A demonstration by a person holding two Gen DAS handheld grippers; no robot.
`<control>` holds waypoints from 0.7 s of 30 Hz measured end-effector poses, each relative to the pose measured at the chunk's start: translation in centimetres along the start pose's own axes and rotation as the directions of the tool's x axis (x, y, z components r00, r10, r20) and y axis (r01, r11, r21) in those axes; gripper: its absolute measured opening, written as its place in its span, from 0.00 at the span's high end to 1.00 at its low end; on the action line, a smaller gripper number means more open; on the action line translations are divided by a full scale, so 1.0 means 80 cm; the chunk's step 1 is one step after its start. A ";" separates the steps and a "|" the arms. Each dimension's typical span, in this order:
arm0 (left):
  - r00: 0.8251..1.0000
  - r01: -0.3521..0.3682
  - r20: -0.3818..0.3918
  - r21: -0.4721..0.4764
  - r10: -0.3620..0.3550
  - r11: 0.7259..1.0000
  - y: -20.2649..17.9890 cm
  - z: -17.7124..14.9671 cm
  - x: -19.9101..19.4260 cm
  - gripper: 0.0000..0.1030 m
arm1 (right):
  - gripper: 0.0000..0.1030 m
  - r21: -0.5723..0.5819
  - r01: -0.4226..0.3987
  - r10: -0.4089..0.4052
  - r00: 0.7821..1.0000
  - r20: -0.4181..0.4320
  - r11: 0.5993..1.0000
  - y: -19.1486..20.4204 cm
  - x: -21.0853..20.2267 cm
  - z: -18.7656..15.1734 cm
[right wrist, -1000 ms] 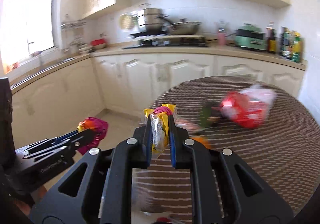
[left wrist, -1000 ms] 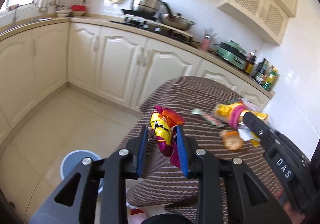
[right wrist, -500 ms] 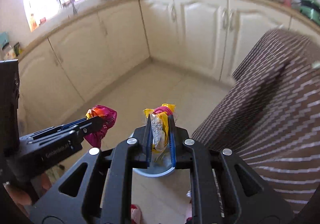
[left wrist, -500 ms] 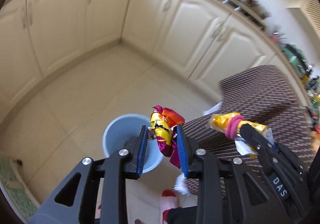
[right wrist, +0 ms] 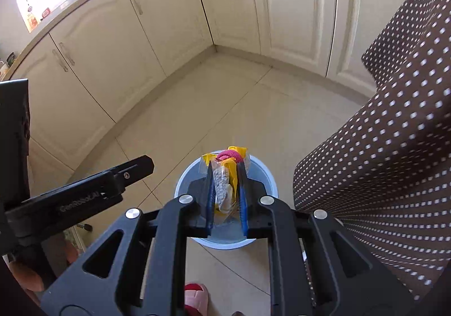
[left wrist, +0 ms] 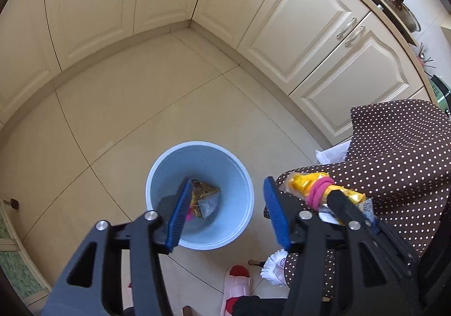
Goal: Collect trash
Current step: 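Open the left tool over the bucket, then open the right tool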
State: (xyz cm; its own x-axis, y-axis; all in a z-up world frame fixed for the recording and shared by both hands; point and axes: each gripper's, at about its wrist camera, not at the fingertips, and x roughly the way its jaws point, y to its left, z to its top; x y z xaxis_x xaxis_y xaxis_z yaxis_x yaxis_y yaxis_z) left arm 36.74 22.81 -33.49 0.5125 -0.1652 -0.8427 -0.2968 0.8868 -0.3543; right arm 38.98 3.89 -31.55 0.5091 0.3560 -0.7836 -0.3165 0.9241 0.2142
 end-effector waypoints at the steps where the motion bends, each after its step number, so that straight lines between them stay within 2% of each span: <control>1: 1.000 -0.003 -0.003 -0.004 0.003 1.000 0.000 -0.001 0.001 0.48 | 0.86 0.003 -0.003 0.003 1.000 -0.004 1.000 -0.002 0.003 0.000; 7: 0.998 -0.054 -0.010 0.007 0.054 0.999 0.001 -0.004 0.007 0.48 | 0.86 0.009 -0.014 0.014 1.000 -0.020 1.000 0.004 0.020 -0.002; 21: 0.998 -0.067 0.004 -0.043 0.067 0.997 0.020 -0.003 -0.001 0.46 | 0.83 0.009 -0.028 0.028 1.000 -0.001 1.000 0.019 0.030 0.007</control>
State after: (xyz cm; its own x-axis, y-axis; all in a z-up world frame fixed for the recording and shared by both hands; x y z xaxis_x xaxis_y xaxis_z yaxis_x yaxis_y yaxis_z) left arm 36.02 24.13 -34.06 0.4950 -0.1034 -0.8627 -0.3648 0.8764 -0.3144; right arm 40.18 6.24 -32.81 0.4992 0.3817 -0.7779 -0.3232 0.9150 0.2415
